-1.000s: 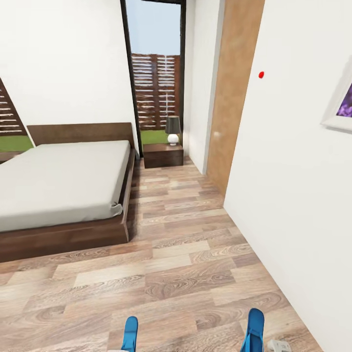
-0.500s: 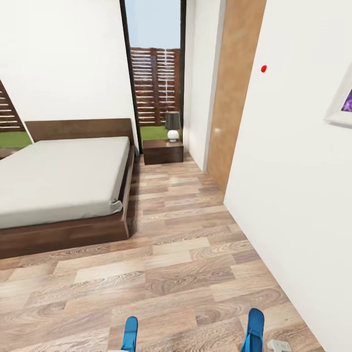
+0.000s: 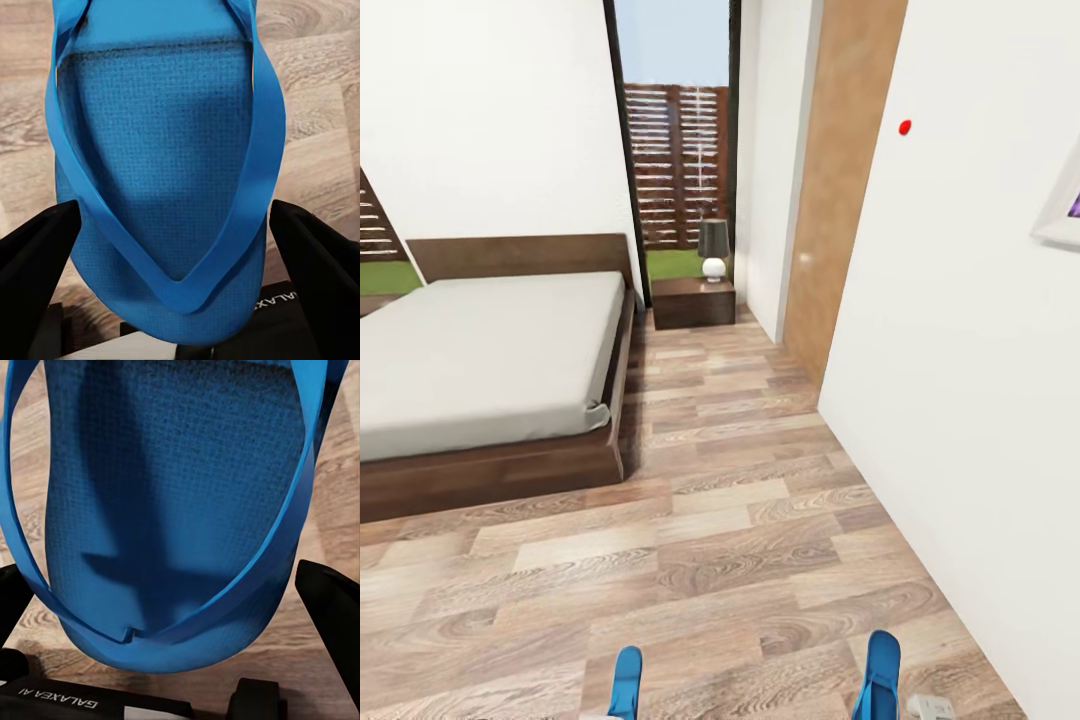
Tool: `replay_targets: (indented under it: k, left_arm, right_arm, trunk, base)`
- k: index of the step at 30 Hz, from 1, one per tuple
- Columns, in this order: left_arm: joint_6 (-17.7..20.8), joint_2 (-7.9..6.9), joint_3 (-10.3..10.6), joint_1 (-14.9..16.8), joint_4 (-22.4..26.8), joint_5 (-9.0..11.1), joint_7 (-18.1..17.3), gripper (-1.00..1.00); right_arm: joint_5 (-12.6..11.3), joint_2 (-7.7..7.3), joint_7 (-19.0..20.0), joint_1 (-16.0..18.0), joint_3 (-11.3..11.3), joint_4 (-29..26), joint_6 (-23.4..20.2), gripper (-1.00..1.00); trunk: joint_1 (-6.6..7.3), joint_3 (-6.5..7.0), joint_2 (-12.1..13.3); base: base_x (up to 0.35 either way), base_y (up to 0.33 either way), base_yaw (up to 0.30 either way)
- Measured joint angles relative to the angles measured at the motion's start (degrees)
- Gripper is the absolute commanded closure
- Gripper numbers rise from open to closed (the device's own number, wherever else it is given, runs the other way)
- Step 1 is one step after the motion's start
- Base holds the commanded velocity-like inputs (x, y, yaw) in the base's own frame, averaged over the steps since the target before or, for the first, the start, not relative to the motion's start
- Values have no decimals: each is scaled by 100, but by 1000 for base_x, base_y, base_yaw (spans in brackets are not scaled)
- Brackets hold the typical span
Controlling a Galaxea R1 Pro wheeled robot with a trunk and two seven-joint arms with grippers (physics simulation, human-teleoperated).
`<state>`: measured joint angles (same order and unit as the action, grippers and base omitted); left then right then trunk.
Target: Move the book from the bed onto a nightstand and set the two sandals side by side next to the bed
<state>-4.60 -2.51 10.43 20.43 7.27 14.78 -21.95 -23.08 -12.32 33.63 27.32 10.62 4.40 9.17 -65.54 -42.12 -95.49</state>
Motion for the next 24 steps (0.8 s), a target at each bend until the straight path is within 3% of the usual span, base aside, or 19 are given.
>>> replay_targets:
  k: [16,24]
  left_arm:
    - [0,3,-3,0,0,1,0,100]
    - [-8,7,-1,0,0,0,0,100]
  right_arm:
    - [0,0,0,0,-3,-2,0,100]
    - [1,0,-2,0,-1,0,0,100]
  trunk:
    - [0,-45,0]
    - [4,-45,0]
  base:
    - [6,0,0]
    - [283,0,0]
